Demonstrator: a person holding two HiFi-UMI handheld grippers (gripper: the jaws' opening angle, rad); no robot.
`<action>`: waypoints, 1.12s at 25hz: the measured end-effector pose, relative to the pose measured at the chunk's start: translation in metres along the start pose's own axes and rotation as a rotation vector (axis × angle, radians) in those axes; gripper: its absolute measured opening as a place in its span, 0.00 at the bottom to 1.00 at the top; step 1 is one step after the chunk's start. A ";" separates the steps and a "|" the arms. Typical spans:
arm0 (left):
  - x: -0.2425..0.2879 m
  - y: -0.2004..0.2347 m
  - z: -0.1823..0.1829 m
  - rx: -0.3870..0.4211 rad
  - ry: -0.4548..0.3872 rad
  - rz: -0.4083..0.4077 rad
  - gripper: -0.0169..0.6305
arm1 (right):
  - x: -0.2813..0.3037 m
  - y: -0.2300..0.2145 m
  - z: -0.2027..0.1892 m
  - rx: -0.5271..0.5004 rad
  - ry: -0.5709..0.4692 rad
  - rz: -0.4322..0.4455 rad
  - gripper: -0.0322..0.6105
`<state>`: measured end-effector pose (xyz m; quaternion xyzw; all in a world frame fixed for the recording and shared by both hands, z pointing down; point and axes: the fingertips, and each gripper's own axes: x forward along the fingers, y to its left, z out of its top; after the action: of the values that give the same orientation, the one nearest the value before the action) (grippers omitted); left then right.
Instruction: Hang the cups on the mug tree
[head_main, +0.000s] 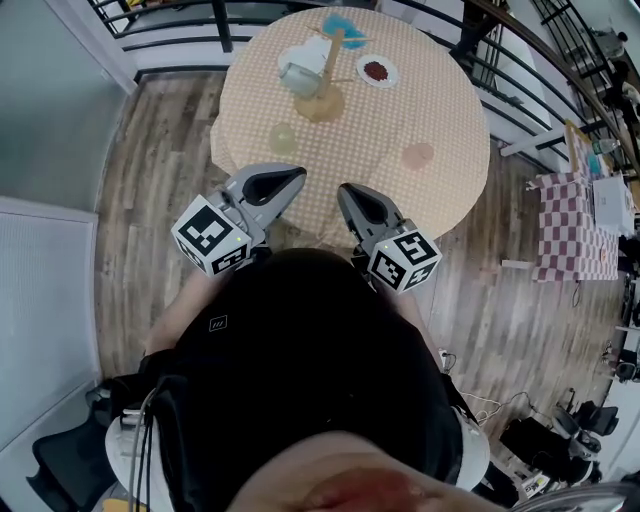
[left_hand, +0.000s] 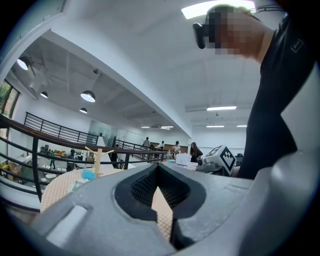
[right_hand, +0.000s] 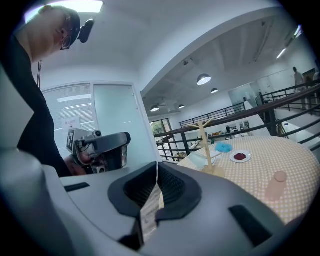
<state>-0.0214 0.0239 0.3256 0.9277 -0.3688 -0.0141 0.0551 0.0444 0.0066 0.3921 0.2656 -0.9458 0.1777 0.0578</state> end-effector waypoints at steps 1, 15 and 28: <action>0.000 0.000 -0.001 0.002 0.009 -0.001 0.03 | 0.002 0.001 0.000 -0.004 0.004 0.007 0.08; 0.011 0.015 -0.002 -0.023 0.013 0.049 0.04 | 0.001 -0.003 0.002 -0.018 0.013 0.013 0.08; 0.076 -0.043 -0.024 -0.019 0.056 0.029 0.04 | -0.085 -0.052 -0.034 -0.010 0.046 -0.041 0.08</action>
<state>0.0647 0.0053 0.3455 0.9218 -0.3803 0.0091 0.0744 0.1448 0.0184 0.4224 0.2806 -0.9394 0.1780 0.0847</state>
